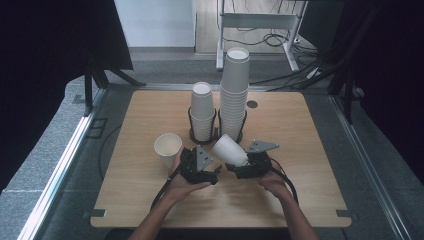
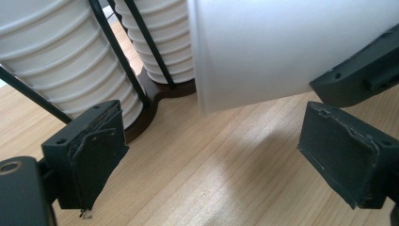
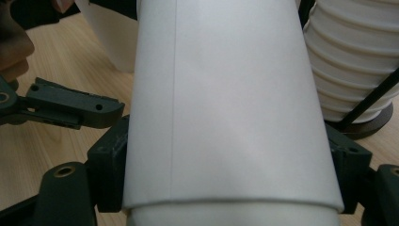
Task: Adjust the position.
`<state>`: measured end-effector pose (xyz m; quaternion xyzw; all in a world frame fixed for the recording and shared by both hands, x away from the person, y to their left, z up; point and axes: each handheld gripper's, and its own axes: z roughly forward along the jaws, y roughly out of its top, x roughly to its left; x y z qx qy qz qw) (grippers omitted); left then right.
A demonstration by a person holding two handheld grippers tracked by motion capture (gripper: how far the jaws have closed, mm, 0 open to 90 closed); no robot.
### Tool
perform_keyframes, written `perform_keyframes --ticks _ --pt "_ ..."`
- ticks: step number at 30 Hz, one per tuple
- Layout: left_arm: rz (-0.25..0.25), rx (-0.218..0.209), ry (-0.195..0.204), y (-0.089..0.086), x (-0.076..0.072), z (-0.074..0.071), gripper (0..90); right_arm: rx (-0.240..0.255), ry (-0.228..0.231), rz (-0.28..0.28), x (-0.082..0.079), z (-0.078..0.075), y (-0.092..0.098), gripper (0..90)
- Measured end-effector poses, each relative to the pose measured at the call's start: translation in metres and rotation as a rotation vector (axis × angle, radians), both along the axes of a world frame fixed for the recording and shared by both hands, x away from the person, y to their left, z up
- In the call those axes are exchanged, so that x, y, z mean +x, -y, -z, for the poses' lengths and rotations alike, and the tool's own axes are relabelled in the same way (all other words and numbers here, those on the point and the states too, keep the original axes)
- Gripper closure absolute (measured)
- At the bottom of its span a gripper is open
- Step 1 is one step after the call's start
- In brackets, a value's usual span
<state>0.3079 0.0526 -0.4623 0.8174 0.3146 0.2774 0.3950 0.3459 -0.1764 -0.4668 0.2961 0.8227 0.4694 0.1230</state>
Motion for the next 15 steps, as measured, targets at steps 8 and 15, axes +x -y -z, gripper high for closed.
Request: perform_keyframes --ticks 8,15 --pt "-0.004 -0.015 -0.012 -0.001 0.001 0.001 7.8 0.066 0.018 0.035 -0.008 0.009 0.002 22.0" --pt "-0.009 -0.02 -0.022 -0.003 0.001 0.003 8.0 0.082 0.033 0.062 -0.012 0.013 0.001 21.9"
